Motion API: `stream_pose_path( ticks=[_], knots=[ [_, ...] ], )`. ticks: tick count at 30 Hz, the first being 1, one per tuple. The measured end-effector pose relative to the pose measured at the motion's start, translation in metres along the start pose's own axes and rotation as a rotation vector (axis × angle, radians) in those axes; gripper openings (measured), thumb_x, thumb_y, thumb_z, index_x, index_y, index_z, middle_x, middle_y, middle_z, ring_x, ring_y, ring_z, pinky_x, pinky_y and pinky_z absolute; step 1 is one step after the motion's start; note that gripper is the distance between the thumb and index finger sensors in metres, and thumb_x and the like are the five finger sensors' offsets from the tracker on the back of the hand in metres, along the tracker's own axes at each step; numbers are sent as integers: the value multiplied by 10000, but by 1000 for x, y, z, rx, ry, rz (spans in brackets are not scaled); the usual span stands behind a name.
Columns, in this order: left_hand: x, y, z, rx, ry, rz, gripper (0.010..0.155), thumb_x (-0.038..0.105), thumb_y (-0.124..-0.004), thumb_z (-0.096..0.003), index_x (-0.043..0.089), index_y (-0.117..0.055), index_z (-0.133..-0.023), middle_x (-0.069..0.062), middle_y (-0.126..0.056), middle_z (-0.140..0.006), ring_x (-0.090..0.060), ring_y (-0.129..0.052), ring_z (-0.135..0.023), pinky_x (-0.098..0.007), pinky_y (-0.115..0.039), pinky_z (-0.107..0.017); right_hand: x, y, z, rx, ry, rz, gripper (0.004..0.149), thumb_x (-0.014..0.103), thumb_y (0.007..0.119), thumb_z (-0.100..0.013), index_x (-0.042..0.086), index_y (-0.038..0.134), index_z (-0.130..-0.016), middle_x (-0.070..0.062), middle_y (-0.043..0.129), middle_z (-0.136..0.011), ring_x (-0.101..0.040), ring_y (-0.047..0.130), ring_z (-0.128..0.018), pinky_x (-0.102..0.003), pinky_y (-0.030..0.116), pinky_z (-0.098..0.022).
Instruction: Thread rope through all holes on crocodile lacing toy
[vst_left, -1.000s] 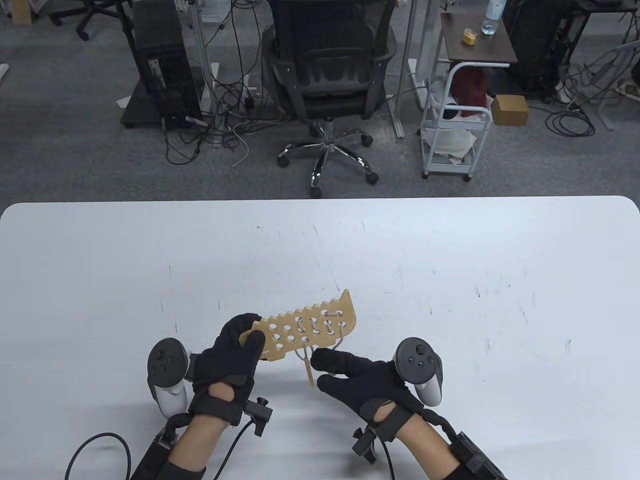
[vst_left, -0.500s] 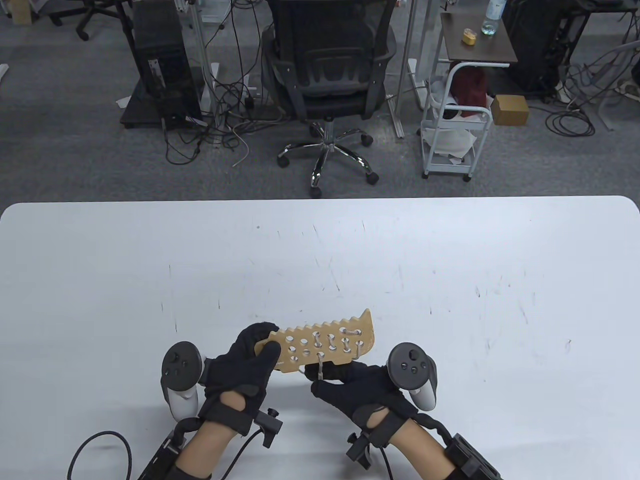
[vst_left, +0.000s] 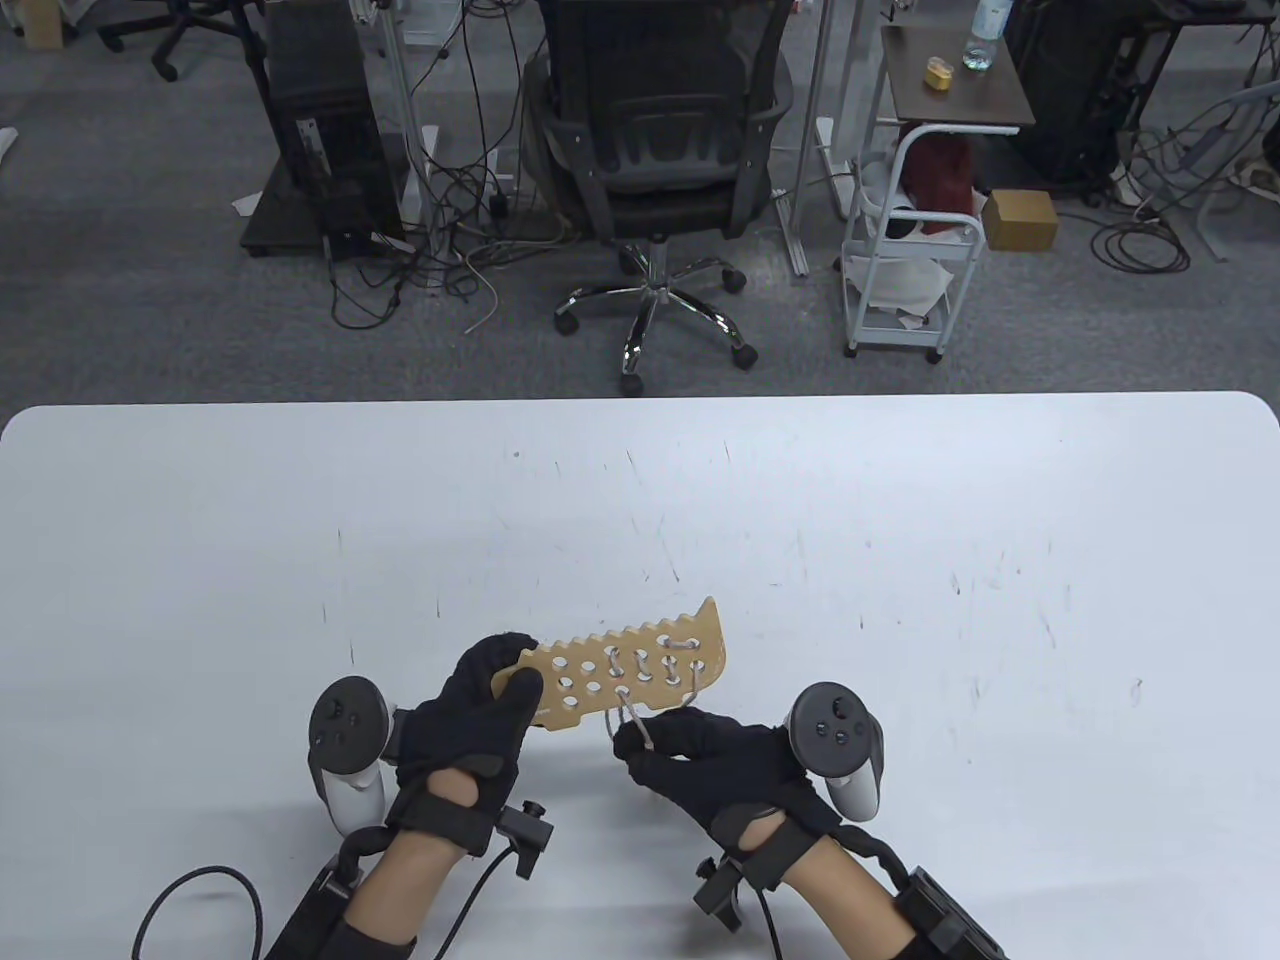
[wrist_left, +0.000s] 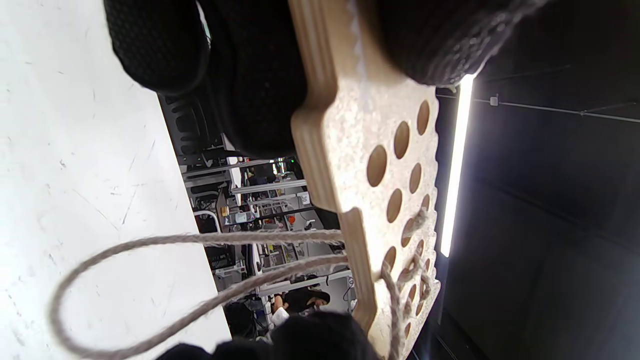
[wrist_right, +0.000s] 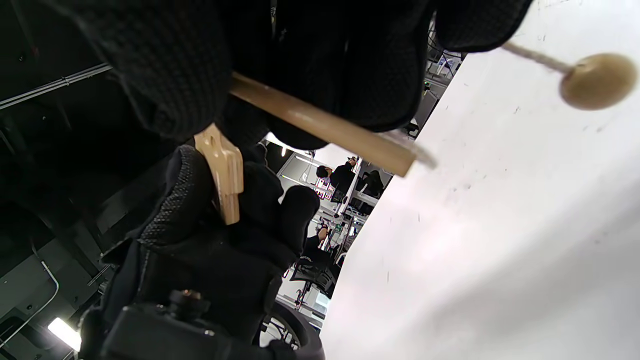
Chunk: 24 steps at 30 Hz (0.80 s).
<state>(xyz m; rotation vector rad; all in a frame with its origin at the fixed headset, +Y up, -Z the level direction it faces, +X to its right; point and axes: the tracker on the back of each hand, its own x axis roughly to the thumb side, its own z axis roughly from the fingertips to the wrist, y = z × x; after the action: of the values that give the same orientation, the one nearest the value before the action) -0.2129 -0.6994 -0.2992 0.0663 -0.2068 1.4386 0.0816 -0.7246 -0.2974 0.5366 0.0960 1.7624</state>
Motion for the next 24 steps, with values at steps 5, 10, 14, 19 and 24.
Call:
stream_pose_path(
  ticks=[5, 10, 14, 19, 24],
  knots=[
    [-5, 7, -3, 30, 18, -1, 535, 472, -807, -410, 266, -710, -894, 47, -920, -754, -184, -1030, -525, -464, -793, -584, 1, -8, 0, -38, -1, -8, 407, 364, 907, -431, 229, 913, -814, -70, 959, -747, -370, 882, -715, -631, 594, -610],
    [-10, 15, -7, 53, 34, -23, 534, 470, -808, -409, 264, -713, -892, 44, -922, -752, -189, -1032, -514, -445, -808, -541, 2, -18, -1, -83, 3, -34, 415, 347, 903, -435, 230, 896, -833, -78, 971, -761, -378, 890, -725, -628, 599, -612],
    [-13, 21, -9, 72, 47, -26, 535, 471, -809, -407, 264, -714, -892, 44, -924, -750, -190, -1033, -511, -445, -810, -536, 1, -26, -1, -112, 4, -36, 415, 346, 902, -436, 230, 895, -835, -79, 970, -763, -377, 890, -725, -630, 600, -610],
    [-19, 27, -12, 88, 68, -24, 533, 468, -810, -407, 263, -716, -891, 41, -924, -749, -191, -1032, -511, -446, -807, -539, 0, -36, -2, -151, 8, -39, 414, 345, 903, -434, 229, 898, -832, -80, 973, -759, -378, 893, -721, -631, 603, -608],
    [-24, 32, -15, 82, 93, -24, 535, 467, -810, -406, 263, -716, -891, 40, -923, -750, -193, -1030, -513, -448, -804, -540, -3, -47, -2, -189, 17, -34, 412, 344, 904, -434, 229, 900, -830, -79, 975, -758, -377, 895, -719, -631, 604, -608]
  ],
)
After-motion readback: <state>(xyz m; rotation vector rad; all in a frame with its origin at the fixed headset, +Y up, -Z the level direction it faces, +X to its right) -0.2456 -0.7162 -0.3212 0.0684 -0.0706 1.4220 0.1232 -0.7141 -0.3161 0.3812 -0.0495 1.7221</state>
